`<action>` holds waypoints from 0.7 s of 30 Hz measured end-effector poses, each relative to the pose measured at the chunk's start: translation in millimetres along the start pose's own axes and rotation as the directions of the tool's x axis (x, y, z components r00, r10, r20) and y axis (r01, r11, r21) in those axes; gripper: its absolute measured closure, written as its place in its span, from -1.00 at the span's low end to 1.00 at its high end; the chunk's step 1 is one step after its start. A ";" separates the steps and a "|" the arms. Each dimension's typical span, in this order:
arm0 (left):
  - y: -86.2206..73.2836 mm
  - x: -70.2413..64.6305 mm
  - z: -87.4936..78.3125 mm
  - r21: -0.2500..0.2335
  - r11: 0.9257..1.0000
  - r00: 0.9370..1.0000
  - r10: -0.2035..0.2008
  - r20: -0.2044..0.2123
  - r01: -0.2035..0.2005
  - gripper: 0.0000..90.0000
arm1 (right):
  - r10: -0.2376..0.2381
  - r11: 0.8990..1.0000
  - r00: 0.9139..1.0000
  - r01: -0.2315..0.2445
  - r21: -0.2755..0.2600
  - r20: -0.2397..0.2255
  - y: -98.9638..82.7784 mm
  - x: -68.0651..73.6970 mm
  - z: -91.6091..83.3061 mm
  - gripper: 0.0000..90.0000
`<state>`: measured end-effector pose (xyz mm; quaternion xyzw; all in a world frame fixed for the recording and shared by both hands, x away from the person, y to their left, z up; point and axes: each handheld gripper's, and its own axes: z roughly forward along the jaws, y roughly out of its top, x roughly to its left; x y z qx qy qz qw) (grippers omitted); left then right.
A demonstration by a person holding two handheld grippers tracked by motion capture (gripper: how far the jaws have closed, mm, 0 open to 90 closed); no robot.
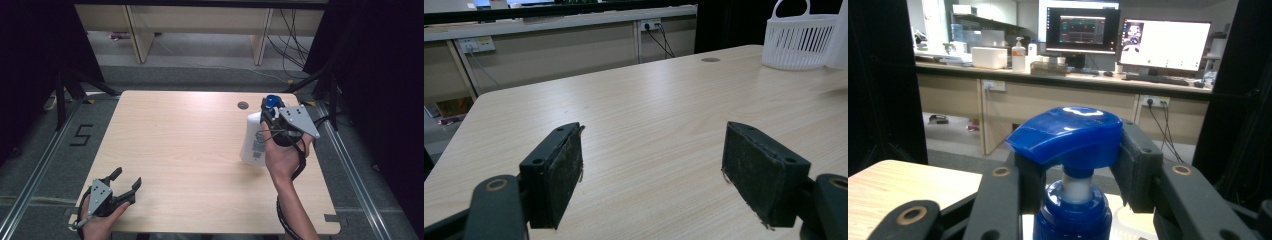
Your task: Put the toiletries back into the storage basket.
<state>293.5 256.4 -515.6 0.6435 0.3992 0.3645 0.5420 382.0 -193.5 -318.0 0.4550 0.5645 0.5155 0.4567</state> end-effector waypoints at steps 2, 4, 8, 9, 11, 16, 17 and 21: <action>0.0 -0.1 0.2 0.001 1.000 1.000 0.001 0.001 -0.001 -0.47 | 0.008 1.000 1.000 -0.008 0.004 0.006 -1.2 -3.4 -0.9 0.35; -0.1 -0.1 0.3 0.001 1.000 1.000 0.001 0.000 -0.001 -0.47 | 0.017 1.000 1.000 -0.017 0.003 0.014 -2.0 -5.9 -1.6 0.34; -0.7 0.0 1.9 -0.013 1.000 1.000 0.002 0.008 -0.002 -0.47 | -0.006 1.000 1.000 0.005 0.004 0.029 -2.6 -12.7 -3.3 0.34; -0.7 -0.1 2.0 -0.013 1.000 1.000 0.001 0.008 -0.001 -0.47 | 0.008 1.000 1.000 -0.008 0.006 0.029 -2.9 -13.7 -3.6 0.34; -0.6 -0.2 1.8 -0.010 1.000 1.000 0.003 0.009 -0.003 -0.47 | 0.000 1.000 0.999 0.000 0.000 0.038 -3.0 -16.7 -4.2 0.34; -0.5 -0.4 0.8 0.005 1.000 1.000 0.002 0.001 -0.002 -0.47 | 0.008 1.000 0.999 -0.008 0.004 0.050 -3.5 -21.5 -6.6 0.34; -0.5 -0.5 0.8 0.005 1.000 1.000 0.002 0.001 -0.002 -0.47 | 0.013 1.000 0.998 -0.014 0.009 0.054 -3.7 -22.3 -7.6 0.35; -0.4 -0.4 0.7 0.005 1.000 1.000 0.002 0.000 -0.002 -0.47 | 0.007 1.000 0.998 -0.007 0.003 0.062 -4.7 -26.7 -8.9 0.34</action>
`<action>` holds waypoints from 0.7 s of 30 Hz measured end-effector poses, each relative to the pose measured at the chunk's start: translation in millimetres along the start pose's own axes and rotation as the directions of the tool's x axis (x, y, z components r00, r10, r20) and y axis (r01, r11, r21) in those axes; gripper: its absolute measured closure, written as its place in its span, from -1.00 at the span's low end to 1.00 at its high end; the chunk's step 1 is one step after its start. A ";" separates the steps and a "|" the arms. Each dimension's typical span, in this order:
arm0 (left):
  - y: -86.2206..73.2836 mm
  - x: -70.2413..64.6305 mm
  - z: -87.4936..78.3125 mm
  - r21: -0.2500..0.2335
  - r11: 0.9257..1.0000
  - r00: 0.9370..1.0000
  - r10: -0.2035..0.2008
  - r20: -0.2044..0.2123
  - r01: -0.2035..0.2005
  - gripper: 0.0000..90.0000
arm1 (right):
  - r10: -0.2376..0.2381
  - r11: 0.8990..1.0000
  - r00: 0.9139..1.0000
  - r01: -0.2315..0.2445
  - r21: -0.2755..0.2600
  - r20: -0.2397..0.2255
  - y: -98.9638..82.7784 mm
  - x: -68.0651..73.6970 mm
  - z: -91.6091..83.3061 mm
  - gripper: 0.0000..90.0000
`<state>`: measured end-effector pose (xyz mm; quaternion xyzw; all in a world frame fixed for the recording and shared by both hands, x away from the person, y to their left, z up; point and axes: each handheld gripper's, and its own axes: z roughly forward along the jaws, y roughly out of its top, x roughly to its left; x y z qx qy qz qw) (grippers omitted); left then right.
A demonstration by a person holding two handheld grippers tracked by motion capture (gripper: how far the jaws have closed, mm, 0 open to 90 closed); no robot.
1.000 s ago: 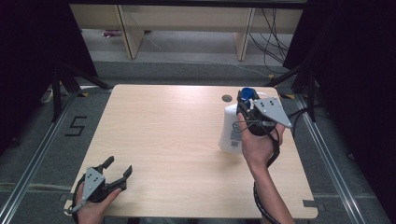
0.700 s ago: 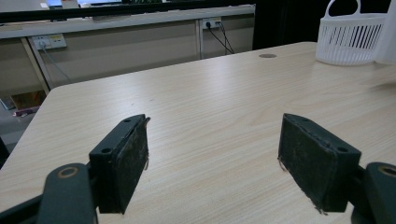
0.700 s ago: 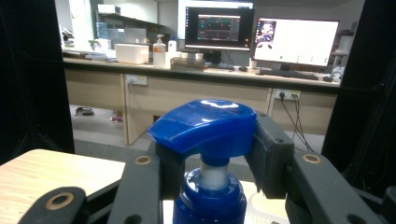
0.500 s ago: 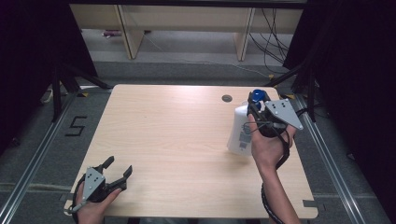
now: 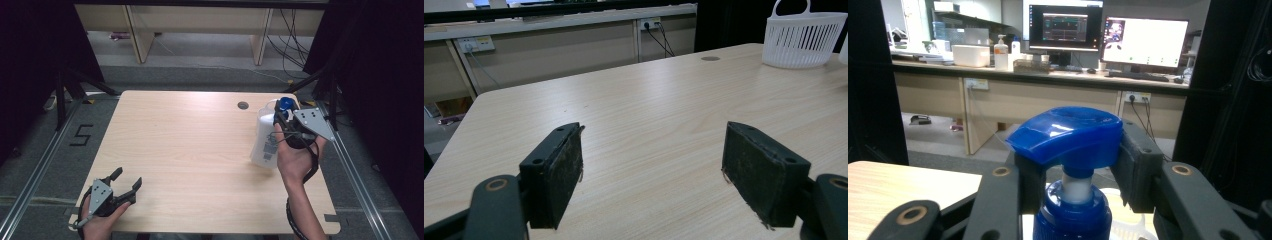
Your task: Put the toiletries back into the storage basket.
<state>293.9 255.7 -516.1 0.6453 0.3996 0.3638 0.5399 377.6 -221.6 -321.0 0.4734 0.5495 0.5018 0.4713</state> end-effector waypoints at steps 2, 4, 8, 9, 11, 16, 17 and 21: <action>-0.1 0.0 0.0 0.000 1.000 1.000 0.000 0.000 0.000 -0.47 | -0.006 1.000 1.000 0.006 -0.003 0.005 -0.4 -2.6 -0.5 0.34; 0.0 0.1 -0.1 0.001 1.000 1.000 0.001 0.000 -0.001 -0.47 | 0.009 1.000 1.000 -0.009 0.002 0.004 -0.8 -3.8 -0.8 0.34; -0.1 0.3 0.0 0.000 1.000 1.000 -0.001 -0.002 0.001 -0.47 | -0.001 1.000 1.000 0.001 0.000 0.019 -0.9 -8.9 -2.3 0.34; -0.2 0.3 0.1 0.001 1.000 1.000 -0.002 -0.001 0.002 -0.47 | 0.003 1.000 1.000 -0.003 -0.002 0.019 -1.0 -9.5 -2.4 0.34; -0.2 0.2 0.2 0.001 1.000 1.000 0.001 0.001 -0.001 -0.47 | 0.005 1.000 1.000 -0.005 -0.002 0.027 -0.8 -12.3 -3.4 0.34; -0.2 0.2 0.2 0.001 1.000 1.000 0.001 0.000 -0.001 -0.47 | 0.017 1.000 0.999 -0.017 -0.001 0.040 -0.8 -17.6 -4.9 0.34; -0.2 0.2 0.2 0.002 1.000 1.000 0.002 0.000 -0.002 -0.47 | 0.004 1.000 0.999 -0.004 -0.004 0.047 -0.8 -19.7 -5.2 0.34; -0.3 0.2 0.4 0.003 1.000 1.000 0.002 0.001 -0.002 -0.47 | -0.003 1.000 0.998 0.004 -0.005 0.056 -1.1 -24.2 -5.9 0.34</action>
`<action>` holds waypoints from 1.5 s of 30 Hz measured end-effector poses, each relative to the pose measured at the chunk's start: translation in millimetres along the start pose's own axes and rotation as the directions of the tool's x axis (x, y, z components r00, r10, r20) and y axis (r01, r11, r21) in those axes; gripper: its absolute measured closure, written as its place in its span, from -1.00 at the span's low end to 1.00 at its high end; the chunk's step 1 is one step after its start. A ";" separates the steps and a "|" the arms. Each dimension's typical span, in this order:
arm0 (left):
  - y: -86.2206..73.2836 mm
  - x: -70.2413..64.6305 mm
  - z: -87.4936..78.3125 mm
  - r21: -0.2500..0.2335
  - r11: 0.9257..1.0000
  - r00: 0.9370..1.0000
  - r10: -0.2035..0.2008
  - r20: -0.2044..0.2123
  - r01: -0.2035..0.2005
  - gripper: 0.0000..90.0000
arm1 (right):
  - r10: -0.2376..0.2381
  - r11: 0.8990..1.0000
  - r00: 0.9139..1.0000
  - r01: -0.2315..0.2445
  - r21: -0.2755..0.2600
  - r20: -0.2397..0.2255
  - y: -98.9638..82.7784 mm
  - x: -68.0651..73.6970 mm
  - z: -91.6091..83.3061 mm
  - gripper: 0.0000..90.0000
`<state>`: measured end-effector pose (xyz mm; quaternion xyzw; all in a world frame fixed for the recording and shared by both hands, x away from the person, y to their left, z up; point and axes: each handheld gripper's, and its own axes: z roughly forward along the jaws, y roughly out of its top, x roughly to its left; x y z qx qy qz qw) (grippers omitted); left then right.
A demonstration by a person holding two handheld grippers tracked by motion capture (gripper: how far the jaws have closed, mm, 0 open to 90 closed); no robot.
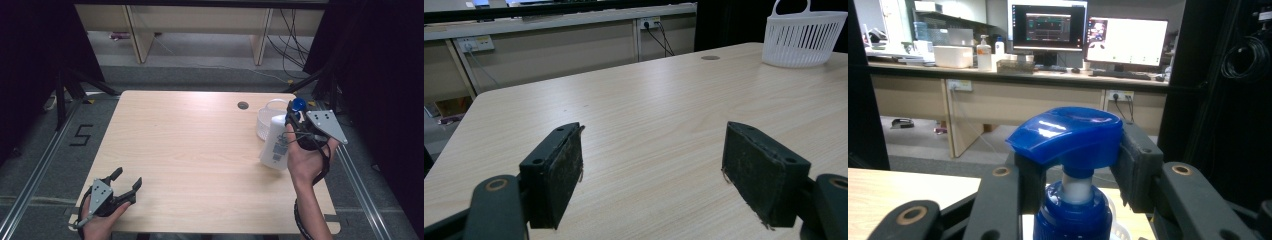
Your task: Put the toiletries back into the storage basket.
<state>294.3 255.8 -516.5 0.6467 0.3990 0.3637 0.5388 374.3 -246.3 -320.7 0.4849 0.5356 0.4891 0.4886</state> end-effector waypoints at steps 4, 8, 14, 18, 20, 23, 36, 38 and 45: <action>-0.2 -0.1 0.4 -0.003 1.000 1.000 -0.001 0.000 0.001 -0.47 | 0.009 1.000 1.000 -0.009 0.001 0.009 0.1 -3.4 -0.4 0.34; -0.3 0.1 0.6 -0.006 1.000 1.000 0.000 0.001 0.000 -0.47 | 0.012 1.000 1.000 -0.012 -0.004 0.019 1.5 -6.4 -1.3 0.34; -0.1 0.2 0.1 0.000 1.000 1.000 0.000 0.000 0.000 -0.47 | 0.028 1.000 0.999 -0.028 -0.010 0.026 4.6 -10.2 -1.3 0.34; -0.1 0.1 0.2 0.000 1.000 1.000 0.000 0.000 0.000 -0.47 | 0.028 1.000 0.999 -0.027 -0.013 0.031 7.1 -12.1 -1.0 0.34; -0.2 0.0 0.3 -0.001 1.000 1.000 0.000 0.001 0.000 -0.47 | 0.022 1.000 0.999 -0.022 -0.019 0.035 8.0 -13.5 -0.6 0.34; -0.3 0.1 0.4 0.000 1.000 1.000 0.001 0.001 -0.001 -0.47 | 0.013 1.000 0.999 -0.012 -0.022 0.036 9.4 -14.5 0.4 0.34; -0.3 0.6 0.0 -0.001 1.000 1.000 0.000 0.000 0.000 -0.47 | 0.014 0.999 0.999 -0.013 -0.036 0.035 16.1 -15.7 5.5 0.34; -0.4 0.9 0.0 0.000 1.000 1.000 0.000 0.000 0.000 -0.47 | 0.019 0.999 0.999 -0.017 -0.041 0.034 17.7 -15.8 6.9 0.34; -0.5 0.6 0.4 0.001 1.000 1.000 0.002 0.002 -0.002 -0.47 | 0.017 0.999 0.999 -0.015 -0.047 0.036 23.0 -15.4 10.9 0.35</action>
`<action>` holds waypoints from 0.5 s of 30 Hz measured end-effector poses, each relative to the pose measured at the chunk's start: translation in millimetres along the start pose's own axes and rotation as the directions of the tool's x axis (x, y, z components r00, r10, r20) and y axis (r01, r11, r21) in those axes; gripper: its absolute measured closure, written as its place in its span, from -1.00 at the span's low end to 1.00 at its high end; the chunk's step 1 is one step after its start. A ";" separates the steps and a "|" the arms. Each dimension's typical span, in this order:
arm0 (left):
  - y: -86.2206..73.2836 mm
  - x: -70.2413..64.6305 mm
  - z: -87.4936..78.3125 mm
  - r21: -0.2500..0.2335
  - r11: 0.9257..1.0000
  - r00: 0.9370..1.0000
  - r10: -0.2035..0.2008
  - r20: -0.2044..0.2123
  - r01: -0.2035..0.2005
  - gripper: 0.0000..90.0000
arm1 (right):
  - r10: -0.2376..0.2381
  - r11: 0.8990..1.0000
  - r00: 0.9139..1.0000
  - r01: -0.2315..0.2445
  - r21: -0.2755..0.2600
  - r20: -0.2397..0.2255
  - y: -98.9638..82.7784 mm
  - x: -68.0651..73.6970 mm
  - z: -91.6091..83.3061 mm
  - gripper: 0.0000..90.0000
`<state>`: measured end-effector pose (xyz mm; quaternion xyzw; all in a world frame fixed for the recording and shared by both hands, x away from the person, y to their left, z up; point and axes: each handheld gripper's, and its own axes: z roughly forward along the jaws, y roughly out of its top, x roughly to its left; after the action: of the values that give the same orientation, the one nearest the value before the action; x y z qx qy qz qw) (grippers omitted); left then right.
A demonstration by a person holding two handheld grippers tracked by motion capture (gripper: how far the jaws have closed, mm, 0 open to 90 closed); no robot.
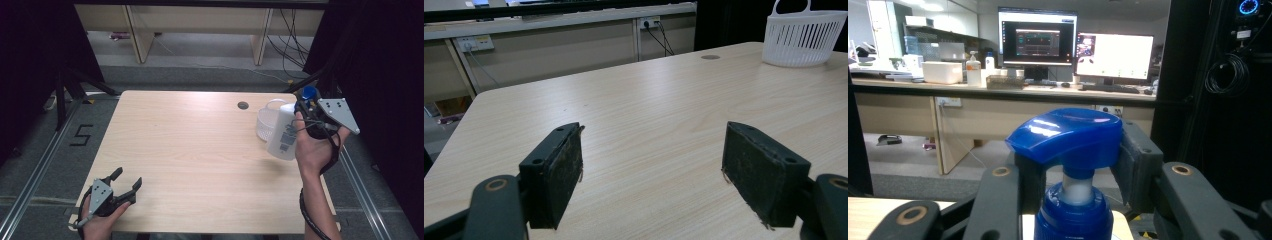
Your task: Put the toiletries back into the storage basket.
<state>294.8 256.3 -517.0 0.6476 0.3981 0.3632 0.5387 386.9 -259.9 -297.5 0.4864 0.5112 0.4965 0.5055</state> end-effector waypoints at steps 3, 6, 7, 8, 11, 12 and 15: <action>-0.2 0.3 -0.1 0.002 1.000 1.000 0.001 0.000 -0.001 -0.47 | 0.001 1.000 1.000 -0.001 0.002 -0.002 1.6 -0.1 1.7 0.34; 0.0 0.7 -0.4 -0.004 1.000 1.000 -0.002 -0.001 0.002 -0.47 | 0.004 1.000 1.000 -0.004 -0.008 0.000 3.7 -0.4 2.7 0.34; 0.0 1.0 -0.3 -0.008 1.000 1.000 -0.003 -0.004 0.003 -0.47 | -0.001 1.000 1.000 0.001 -0.010 0.000 4.4 -0.7 2.9 0.34; -0.4 1.8 0.5 -0.020 1.000 1.000 -0.003 0.002 0.003 -0.47 | -0.006 1.000 1.000 0.006 -0.012 0.000 5.0 -0.9 3.7 0.34; -0.6 2.4 0.4 -0.019 1.000 1.000 -0.004 0.001 0.004 -0.47 | -0.004 1.000 1.000 0.004 -0.010 -0.001 6.7 0.1 5.1 0.35; -0.3 2.1 -0.4 -0.007 1.000 1.000 -0.001 -0.003 0.001 -0.47 | -0.008 1.000 1.000 0.008 -0.010 -0.001 7.0 -0.1 5.6 0.35; 0.0 1.5 -0.4 -0.005 1.000 1.000 -0.001 -0.003 0.001 -0.47 | -0.005 1.000 1.000 0.005 -0.014 0.000 8.3 -0.6 7.5 0.34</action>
<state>295.0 257.8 -516.9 0.6456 0.3981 0.3650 0.5399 394.4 -260.1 -289.2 0.4814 0.5091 0.4988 0.5101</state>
